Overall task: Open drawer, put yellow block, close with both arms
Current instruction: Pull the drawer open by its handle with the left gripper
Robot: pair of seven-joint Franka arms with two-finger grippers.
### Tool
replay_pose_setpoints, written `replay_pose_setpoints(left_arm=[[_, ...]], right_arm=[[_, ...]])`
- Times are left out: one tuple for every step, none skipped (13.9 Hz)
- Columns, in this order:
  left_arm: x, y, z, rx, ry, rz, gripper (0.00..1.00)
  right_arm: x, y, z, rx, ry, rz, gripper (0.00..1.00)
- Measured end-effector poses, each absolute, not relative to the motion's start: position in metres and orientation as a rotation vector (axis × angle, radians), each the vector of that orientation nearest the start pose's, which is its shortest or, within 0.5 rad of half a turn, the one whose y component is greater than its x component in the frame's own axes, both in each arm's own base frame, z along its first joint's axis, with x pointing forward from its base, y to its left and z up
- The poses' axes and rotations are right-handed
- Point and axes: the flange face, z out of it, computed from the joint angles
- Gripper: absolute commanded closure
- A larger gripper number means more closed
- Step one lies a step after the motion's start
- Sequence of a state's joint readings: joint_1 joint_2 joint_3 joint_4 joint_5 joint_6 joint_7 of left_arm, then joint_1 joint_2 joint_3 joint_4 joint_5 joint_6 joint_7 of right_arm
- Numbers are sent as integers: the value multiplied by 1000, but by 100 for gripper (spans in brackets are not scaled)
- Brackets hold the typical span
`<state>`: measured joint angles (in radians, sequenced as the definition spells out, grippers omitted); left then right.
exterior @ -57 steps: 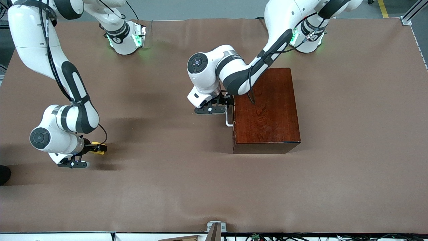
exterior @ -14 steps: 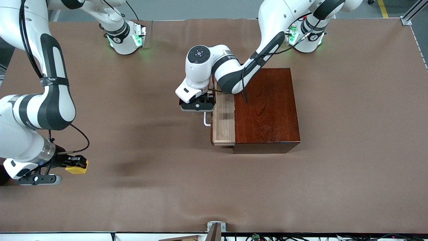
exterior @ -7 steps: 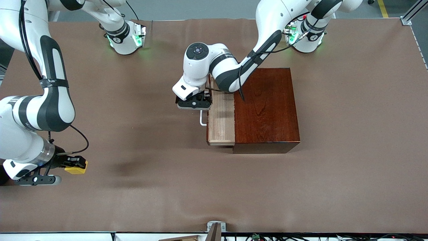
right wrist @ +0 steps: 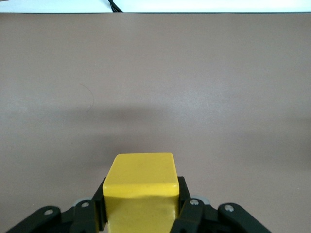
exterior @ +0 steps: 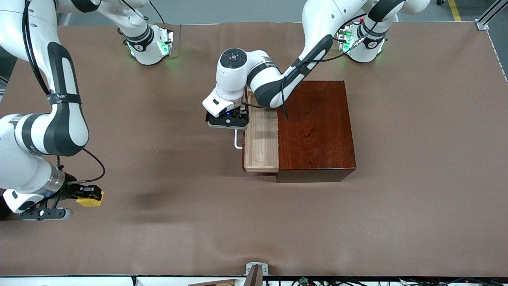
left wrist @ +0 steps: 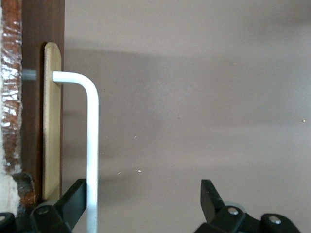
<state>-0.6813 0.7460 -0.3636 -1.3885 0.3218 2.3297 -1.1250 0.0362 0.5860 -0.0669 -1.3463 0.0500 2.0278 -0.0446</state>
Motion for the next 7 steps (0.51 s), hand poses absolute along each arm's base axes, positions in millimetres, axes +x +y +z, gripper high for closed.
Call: replay_pose_setpoints(left_arm=[[435,-614,312,-3344,-20,-236,0],[435,-615,313,-3347,-29,-237,0],[435,-615,313,-3350,-35,-239,0],[435,-616,313,-3353,-42,-240,0],[435,-616,314,-3356,-51,-241,0],[435,-616,315,-3360,-62,-242,0],[436,-617,316,-3364,-71,-242,0]], right_arm=[[730,-9,395,-3132,-11,-152,100],[730,-9,395,-3132,-11,-152,100],[730,-9,395,-3132,-10,-152,100],[730,-9,395,-3132,-10,-153,100],[730,-9,395,-3132,-10,-153,100],[730,-9,395,-3132,-10,-153,100],[730,-10,395,-3132,-10,-153,100]])
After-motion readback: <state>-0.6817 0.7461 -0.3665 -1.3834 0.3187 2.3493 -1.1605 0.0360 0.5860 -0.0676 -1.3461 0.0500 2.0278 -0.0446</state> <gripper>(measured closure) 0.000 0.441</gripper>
